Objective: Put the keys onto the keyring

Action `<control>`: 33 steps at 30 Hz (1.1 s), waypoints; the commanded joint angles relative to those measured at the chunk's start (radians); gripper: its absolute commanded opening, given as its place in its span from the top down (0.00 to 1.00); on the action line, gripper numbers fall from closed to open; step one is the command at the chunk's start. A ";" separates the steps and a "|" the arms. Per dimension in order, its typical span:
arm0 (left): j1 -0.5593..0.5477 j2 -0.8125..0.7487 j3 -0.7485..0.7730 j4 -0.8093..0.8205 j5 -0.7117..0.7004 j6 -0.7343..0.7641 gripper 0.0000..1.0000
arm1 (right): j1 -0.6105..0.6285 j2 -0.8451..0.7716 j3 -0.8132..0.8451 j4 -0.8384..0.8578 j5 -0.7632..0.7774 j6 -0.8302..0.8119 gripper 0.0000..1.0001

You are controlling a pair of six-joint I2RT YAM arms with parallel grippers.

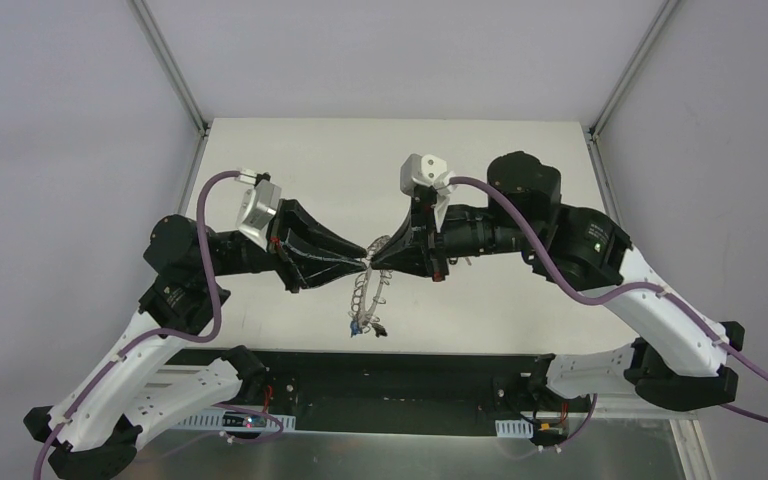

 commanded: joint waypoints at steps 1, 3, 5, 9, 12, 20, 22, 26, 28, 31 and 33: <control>-0.001 -0.018 0.009 0.007 0.011 0.015 0.71 | 0.002 -0.078 -0.047 0.030 0.060 0.021 1.00; 0.000 -0.023 0.007 0.000 0.005 0.019 0.64 | 0.001 -0.112 -0.094 0.036 0.077 0.030 1.00; -0.001 -0.026 0.004 -0.001 0.000 0.020 0.60 | 0.002 -0.149 -0.136 0.041 0.101 0.041 1.00; 0.000 0.006 0.003 0.003 -0.030 0.010 0.54 | 0.002 -0.232 -0.223 0.045 0.146 0.078 1.00; -0.001 0.061 0.001 -0.007 -0.071 -0.012 0.51 | 0.002 -0.285 -0.278 0.037 0.204 0.123 1.00; -0.001 0.269 0.000 -0.092 -0.246 -0.005 0.49 | 0.002 -0.399 -0.324 -0.071 0.360 0.269 1.00; 0.000 0.321 -0.016 -0.066 -0.279 -0.010 0.50 | 0.002 -0.412 -0.313 -0.117 0.399 0.309 1.00; -0.001 0.431 -0.056 0.018 -0.299 -0.015 0.47 | 0.002 -0.430 -0.292 -0.187 0.477 0.340 1.00; 0.000 0.502 -0.052 0.048 -0.292 -0.016 0.46 | 0.003 -0.430 -0.283 -0.207 0.482 0.351 1.00; 0.000 0.624 -0.009 0.090 -0.248 -0.042 0.46 | 0.001 -0.429 -0.273 -0.231 0.508 0.365 1.00; 0.001 0.710 0.021 0.128 -0.226 -0.067 0.46 | 0.002 -0.427 -0.267 -0.246 0.532 0.375 1.00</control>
